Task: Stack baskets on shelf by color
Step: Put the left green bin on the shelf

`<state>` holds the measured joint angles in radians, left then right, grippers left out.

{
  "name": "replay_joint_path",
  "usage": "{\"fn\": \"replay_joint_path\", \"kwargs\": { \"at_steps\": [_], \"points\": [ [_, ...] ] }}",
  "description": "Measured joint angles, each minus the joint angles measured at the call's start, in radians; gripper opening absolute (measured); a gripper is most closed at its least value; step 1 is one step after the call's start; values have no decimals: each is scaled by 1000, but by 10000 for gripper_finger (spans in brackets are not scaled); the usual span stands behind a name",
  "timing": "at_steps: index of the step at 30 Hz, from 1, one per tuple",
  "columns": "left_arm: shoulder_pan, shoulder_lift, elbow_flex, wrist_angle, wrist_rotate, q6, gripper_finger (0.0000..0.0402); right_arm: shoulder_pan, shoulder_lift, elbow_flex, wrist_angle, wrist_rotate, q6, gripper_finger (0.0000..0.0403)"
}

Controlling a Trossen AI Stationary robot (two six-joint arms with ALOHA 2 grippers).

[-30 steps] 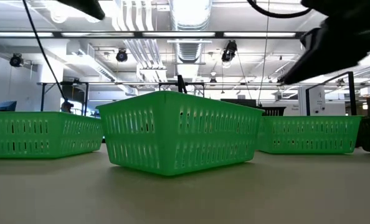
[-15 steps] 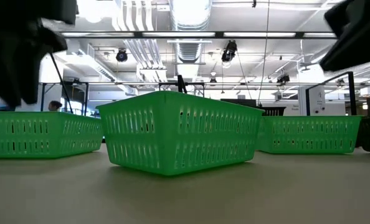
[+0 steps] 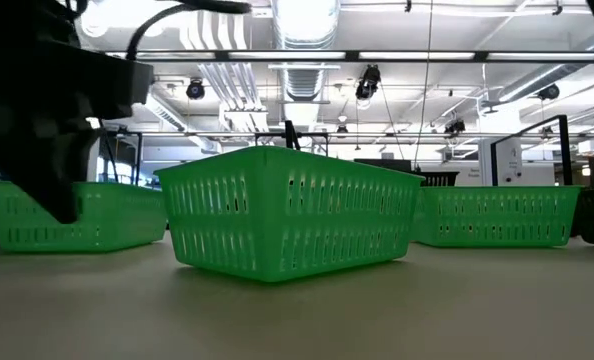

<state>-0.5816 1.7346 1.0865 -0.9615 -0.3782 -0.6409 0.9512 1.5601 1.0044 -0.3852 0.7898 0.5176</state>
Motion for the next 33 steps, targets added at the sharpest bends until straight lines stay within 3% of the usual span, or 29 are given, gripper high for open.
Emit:
{"fn": "replay_joint_path", "kwargs": {
  "at_steps": [7,13,18,25,33],
  "points": [
    [33,-13,90,10,-8,256,1,-50,-48,-8,-219,25,122,36],
    [0,-49,242,-6,134,747,0,-86,-148,-7,-256,23,8,54],
    [-50,-50,377,-79,143,1015,0,-131,-183,-5,-176,21,-373,110],
    [-76,-47,471,-46,143,1075,0,-177,-161,2,120,15,-1121,187],
    [-75,-44,446,38,143,1200,0,-241,-103,153,59,-37,-1563,203]
  ]
}}
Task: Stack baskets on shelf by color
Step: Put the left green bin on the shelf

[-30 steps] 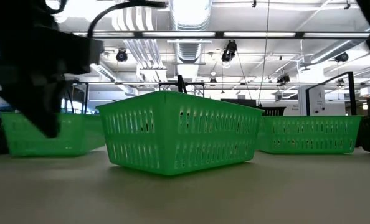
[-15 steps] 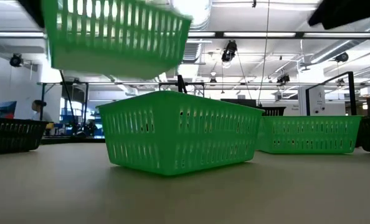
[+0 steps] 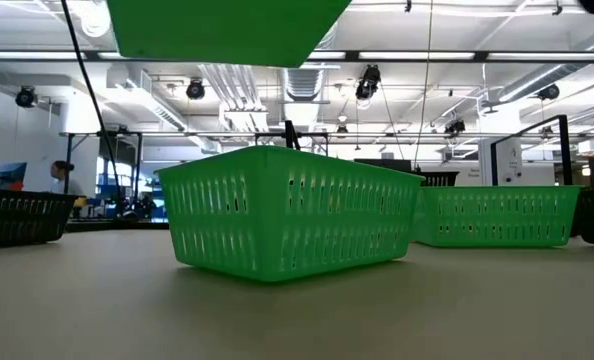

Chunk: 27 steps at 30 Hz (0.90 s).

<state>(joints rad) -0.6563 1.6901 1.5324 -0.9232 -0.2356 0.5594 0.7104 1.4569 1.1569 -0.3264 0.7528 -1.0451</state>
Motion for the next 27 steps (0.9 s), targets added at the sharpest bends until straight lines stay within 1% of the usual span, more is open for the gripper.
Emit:
{"fn": "replay_joint_path", "kwargs": {
  "at_steps": [2,5,7,14,17,19,21,24,27],
  "points": [
    [3,0,-1,11,0,1,0,-22,32,44,-15,-45,-79,203],
    [8,0,-1,21,0,3,0,-47,90,104,-20,-54,-209,203],
    [9,0,-1,23,0,4,0,-62,129,153,-38,-55,-258,203],
    [8,0,-1,24,0,5,0,-92,249,332,-239,-54,-283,202],
    [9,1,-1,24,0,28,0,-97,285,375,-304,-55,-283,190],
    [9,1,-1,25,-6,33,0,-101,304,380,-299,-56,-281,172],
    [9,1,-1,25,-16,33,0,-102,321,379,-307,-55,-257,146],
    [9,2,-1,27,-54,27,0,-102,334,379,-331,-57,-170,95],
    [12,2,-1,51,-95,-5,2,-104,338,379,-384,-112,-67,40]
  ]
}}
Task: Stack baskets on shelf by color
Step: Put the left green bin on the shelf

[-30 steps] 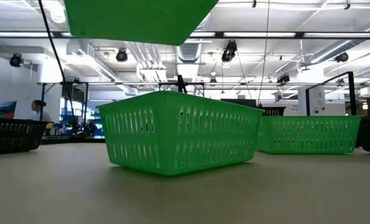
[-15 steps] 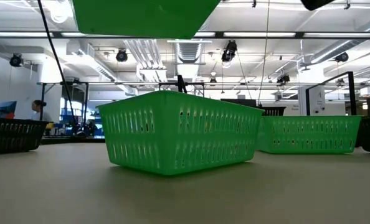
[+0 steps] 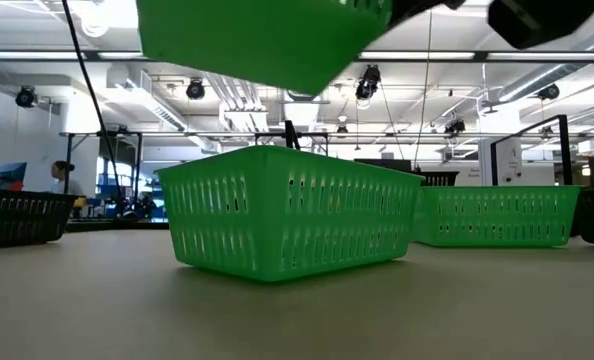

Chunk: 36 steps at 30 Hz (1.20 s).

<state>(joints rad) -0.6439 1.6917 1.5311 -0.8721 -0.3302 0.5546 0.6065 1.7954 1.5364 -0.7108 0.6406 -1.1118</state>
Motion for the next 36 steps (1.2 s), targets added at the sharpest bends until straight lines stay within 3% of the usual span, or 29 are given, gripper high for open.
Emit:
{"fn": "replay_joint_path", "kwargs": {
  "at_steps": [4,12,15,18,22,28,36],
  "points": [
    [18,1,0,45,-11,-49,35,1,6,0,-35,-49,111,14],
    [45,-4,21,77,-26,-86,167,-4,26,-2,-90,-125,299,8],
    [46,-33,30,81,-77,-129,198,-5,27,-3,-98,-125,408,8],
    [48,-80,13,32,-175,-238,208,-5,13,-3,-124,-126,537,8],
    [49,-155,-32,-118,-282,-524,210,-5,-26,-3,-219,-125,733,8],
    [43,-304,-247,-162,-340,-903,210,-5,-130,-6,-339,-114,953,8],
    [40,-447,-611,94,-399,-1154,210,-29,-362,-34,-556,19,1225,8]
  ]
}}
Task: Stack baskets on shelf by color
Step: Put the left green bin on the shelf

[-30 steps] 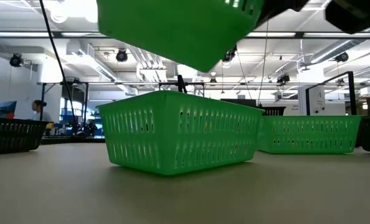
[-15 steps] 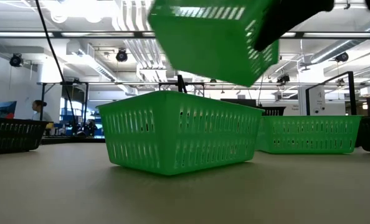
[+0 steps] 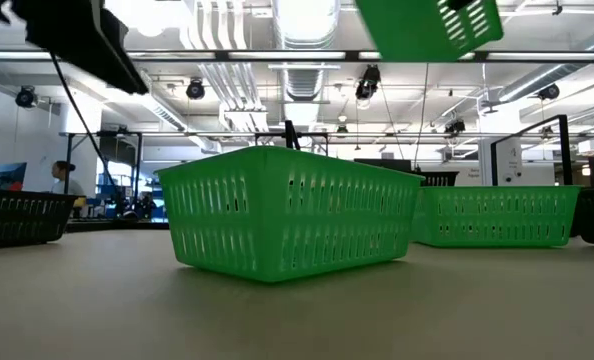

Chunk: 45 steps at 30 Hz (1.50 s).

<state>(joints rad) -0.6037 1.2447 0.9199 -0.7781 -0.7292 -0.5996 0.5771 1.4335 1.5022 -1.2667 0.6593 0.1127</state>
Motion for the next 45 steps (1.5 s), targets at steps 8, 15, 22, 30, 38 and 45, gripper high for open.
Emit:
{"fn": "replay_joint_path", "kwargs": {
  "at_steps": [8,15,22,30,38,45],
  "points": [
    [0,6,-175,356,-3,11,210,-115,-275,-160,-83,15,146,8],
    [0,24,-189,386,-3,10,210,-231,-379,-286,-68,14,96,8],
    [0,29,-189,412,-2,11,210,-370,-396,-370,11,-81,-46,8],
    [0,29,-190,416,-2,11,210,-639,-423,-457,54,-158,-197,8],
    [0,29,-190,424,-1,12,210,-901,-402,-504,137,-292,-368,8],
    [0,29,-191,428,2,12,210,-1010,-357,-543,157,-398,-424,8]
  ]
}}
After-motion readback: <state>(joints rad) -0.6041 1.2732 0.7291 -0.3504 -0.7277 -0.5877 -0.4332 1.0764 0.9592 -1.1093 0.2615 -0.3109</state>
